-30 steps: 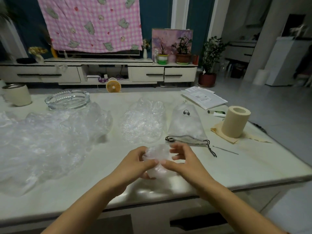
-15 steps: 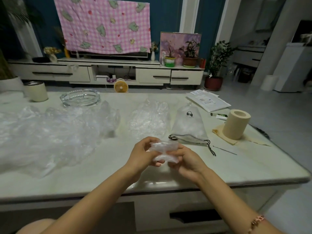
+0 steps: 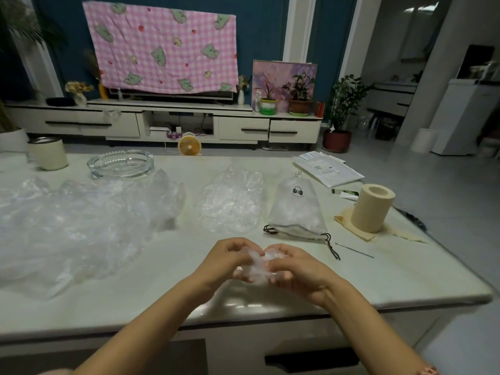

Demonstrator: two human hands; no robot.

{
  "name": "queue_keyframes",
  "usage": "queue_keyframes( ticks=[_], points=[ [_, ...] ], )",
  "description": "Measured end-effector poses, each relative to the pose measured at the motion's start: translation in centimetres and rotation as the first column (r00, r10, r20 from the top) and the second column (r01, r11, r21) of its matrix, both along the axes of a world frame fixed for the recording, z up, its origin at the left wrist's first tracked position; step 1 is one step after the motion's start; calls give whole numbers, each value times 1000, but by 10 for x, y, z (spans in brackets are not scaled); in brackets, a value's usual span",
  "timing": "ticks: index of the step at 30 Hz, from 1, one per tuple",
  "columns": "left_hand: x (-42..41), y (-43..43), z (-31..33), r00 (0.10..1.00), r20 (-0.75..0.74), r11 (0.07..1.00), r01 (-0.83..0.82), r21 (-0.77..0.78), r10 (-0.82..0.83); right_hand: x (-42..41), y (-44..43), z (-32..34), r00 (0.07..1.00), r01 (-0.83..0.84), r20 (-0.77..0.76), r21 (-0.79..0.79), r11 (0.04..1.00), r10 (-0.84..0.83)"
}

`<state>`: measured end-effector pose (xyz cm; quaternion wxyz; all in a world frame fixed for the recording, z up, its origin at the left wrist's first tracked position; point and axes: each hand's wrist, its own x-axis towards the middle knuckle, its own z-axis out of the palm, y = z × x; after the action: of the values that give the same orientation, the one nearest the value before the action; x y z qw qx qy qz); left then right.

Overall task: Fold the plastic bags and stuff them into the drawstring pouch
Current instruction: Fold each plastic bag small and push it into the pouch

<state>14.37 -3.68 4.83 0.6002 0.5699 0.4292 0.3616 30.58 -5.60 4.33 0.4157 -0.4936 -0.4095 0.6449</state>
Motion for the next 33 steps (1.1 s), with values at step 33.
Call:
queue_keyframes(
  ticks=[33],
  points=[
    [71,40,-17,996,21,994,80,69,-81,48,7,1,968,240,36,153,959,-248]
  ],
)
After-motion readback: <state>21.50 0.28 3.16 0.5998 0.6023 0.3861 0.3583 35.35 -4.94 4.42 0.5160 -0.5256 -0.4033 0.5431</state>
